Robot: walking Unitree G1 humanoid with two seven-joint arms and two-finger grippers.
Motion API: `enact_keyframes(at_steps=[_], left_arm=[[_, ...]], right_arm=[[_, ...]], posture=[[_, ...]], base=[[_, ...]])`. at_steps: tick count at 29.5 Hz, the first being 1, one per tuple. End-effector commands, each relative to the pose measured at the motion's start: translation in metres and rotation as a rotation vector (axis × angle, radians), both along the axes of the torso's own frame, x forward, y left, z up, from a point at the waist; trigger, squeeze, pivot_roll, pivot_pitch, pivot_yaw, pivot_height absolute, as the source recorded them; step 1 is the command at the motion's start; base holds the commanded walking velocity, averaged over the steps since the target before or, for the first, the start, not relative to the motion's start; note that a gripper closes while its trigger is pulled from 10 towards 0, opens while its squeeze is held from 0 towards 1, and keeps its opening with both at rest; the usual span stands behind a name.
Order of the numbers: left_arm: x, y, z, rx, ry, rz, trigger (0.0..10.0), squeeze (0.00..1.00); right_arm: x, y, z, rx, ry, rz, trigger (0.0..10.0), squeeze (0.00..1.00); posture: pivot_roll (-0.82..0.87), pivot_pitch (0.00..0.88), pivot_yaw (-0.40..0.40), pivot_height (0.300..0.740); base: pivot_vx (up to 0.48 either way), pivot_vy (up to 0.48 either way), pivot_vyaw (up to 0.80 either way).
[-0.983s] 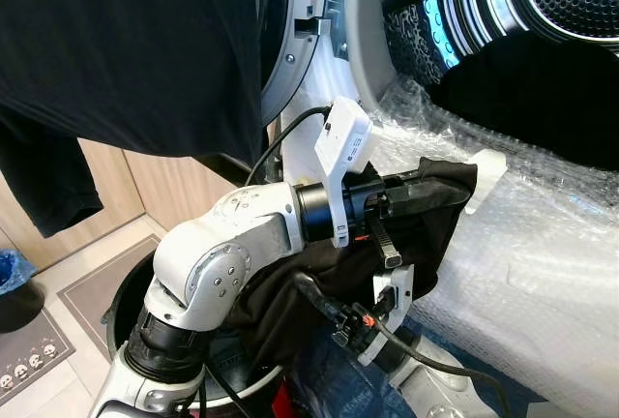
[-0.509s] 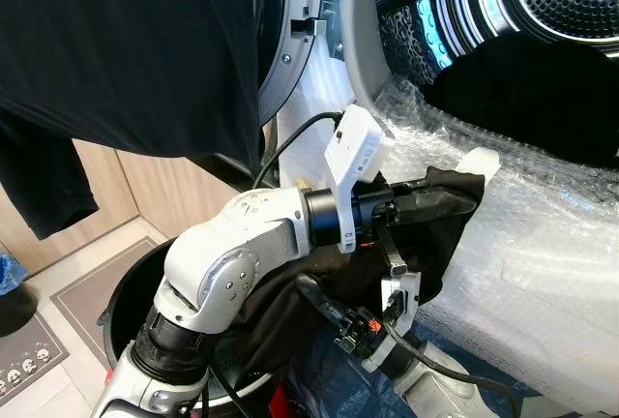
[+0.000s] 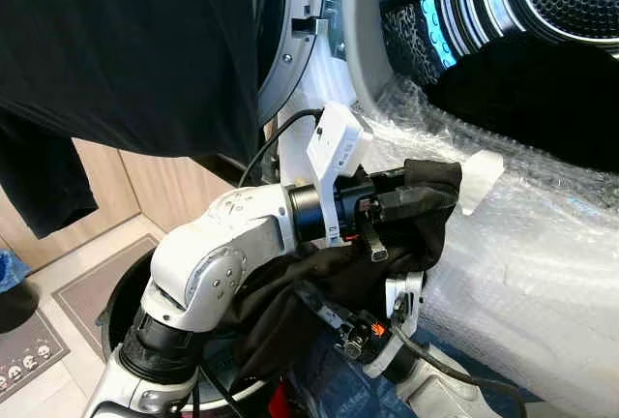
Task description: Clothes washing
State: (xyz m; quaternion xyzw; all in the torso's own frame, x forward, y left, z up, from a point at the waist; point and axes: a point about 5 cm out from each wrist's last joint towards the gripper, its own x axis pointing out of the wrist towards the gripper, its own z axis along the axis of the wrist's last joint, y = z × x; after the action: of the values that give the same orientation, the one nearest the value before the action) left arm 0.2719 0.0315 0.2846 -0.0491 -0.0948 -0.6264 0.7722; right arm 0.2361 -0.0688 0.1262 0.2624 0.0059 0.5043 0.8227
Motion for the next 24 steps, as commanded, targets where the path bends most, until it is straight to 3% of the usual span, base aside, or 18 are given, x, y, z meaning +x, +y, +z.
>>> enact_keyframes(at_steps=[1,2,3,5,7,8,9,16,18,19,20,24], left_arm=[[-0.002,0.026,-0.005,0.066,-0.038,0.068,10.0,1.00],[-0.005,0.043,-0.010,0.123,-0.045,0.114,10.0,1.00],[-0.005,0.043,-0.010,0.123,-0.045,0.114,10.0,1.00],[-0.008,0.060,-0.015,0.185,-0.051,0.156,10.0,1.00],[-0.008,0.060,-0.015,0.185,-0.051,0.156,10.0,1.00],[-0.010,0.078,-0.028,0.264,-0.023,0.237,10.0,1.00],[-0.010,0.083,-0.032,0.287,-0.016,0.259,10.0,1.00],[-0.022,0.087,-0.034,0.288,0.004,0.213,10.0,1.00],[-0.022,0.105,-0.038,0.316,0.028,0.288,10.0,1.00],[-0.022,0.105,-0.038,0.316,0.028,0.288,10.0,1.00],[-0.015,0.127,-0.044,0.346,0.046,0.441,10.0,1.00],[-0.012,0.133,-0.045,0.346,0.053,0.493,10.0,1.00]], right_arm=[[-0.005,-0.010,0.009,0.021,-0.037,0.023,0.0,0.00],[-0.008,-0.017,0.009,0.021,-0.041,0.032,0.0,0.00],[-0.008,-0.017,0.009,0.021,-0.041,0.032,0.0,0.00],[-0.011,-0.023,0.010,0.021,-0.044,0.043,0.0,0.00],[-0.011,-0.023,0.010,0.021,-0.044,0.043,0.0,0.00],[-0.010,-0.029,0.007,0.004,-0.038,0.036,0.0,0.00],[-0.010,-0.030,0.006,-0.001,-0.036,0.034,0.0,0.00],[-0.010,-0.029,0.008,0.000,-0.037,0.045,0.0,0.00],[-0.011,-0.033,0.010,0.003,-0.045,0.037,0.0,0.00],[-0.011,-0.033,0.010,0.003,-0.045,0.037,0.0,0.00],[-0.012,-0.037,0.011,0.002,-0.051,0.028,0.0,0.00],[-0.012,-0.039,0.012,0.001,-0.053,0.027,0.0,0.00]], posture=[[0.16,0.017,-0.060,0.740],[0.16,0.017,-0.060,0.740],[0.16,0.017,-0.060,0.740],[0.16,0.017,-0.060,0.740],[0.16,0.017,-0.060,0.740],[0.17,0.024,-0.061,0.740],[0.17,0.024,-0.061,0.740],[0.17,0.026,-0.058,0.740],[0.17,0.028,-0.050,0.740],[0.17,0.028,-0.050,0.740],[0.17,0.030,-0.049,0.740],[0.17,0.030,-0.049,0.740]], base=[[0.000,0.000,0.00],[0.000,0.000,0.00],[0.000,0.000,0.00],[0.000,0.000,0.00],[0.000,0.000,0.00],[0.000,0.000,0.00],[0.000,0.000,0.00],[0.000,0.000,0.00],[0.000,0.000,0.00],[0.000,0.000,0.00],[0.000,0.000,0.00],[0.000,0.000,0.00]])
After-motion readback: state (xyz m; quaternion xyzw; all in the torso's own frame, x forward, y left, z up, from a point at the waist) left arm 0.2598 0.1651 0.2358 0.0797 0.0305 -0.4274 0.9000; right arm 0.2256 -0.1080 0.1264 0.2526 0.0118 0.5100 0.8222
